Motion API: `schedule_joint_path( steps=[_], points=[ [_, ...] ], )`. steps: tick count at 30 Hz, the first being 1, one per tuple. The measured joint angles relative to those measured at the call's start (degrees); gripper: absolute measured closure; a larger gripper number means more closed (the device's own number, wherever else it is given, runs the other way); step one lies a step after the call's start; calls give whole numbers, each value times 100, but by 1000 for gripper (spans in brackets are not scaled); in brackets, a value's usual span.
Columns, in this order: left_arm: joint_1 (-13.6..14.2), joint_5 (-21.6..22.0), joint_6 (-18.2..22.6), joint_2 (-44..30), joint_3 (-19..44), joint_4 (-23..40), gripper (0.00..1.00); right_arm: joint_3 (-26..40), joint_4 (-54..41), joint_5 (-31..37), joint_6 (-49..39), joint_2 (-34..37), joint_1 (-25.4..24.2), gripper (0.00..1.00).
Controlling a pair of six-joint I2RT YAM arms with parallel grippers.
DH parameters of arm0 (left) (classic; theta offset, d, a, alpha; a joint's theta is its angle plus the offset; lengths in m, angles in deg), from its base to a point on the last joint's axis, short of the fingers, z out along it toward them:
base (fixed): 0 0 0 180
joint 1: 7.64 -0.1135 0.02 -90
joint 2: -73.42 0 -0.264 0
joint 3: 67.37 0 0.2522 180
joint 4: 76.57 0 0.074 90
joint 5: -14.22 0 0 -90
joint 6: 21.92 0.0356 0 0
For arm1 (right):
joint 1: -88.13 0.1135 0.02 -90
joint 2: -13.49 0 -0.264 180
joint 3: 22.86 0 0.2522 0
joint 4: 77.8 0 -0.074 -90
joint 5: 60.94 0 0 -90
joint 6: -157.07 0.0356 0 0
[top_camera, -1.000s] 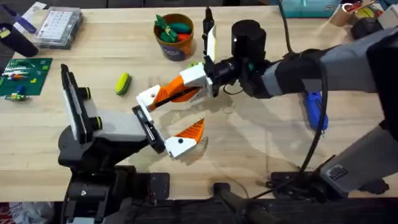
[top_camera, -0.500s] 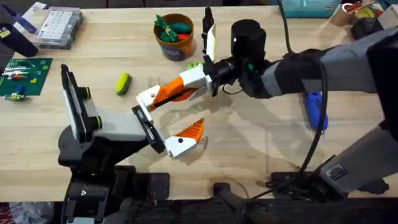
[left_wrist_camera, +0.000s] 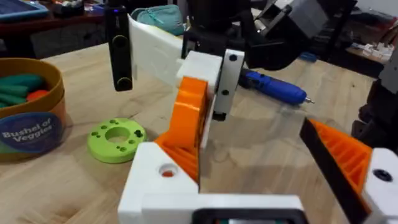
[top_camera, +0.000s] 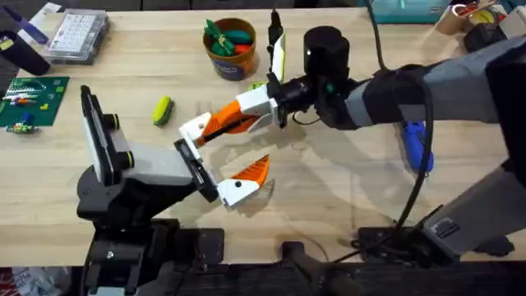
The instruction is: Pick up the gripper from the table and insert it into the empty holder that is missing its gripper. Then pick up a screw, insert it into the mounting hole, and use the screwdriver to tighten it. Finally, clean up the table by picking up the vegetable and placing it into the bucket.
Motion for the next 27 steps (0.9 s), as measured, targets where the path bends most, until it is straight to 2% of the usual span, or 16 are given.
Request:
schedule_joint_path(
  steps=[27],
  points=[
    [-22, 96, -5, 0, -2, -9, 14, 0, 241, 296, 375, 0, 61, 994]
  ],
)
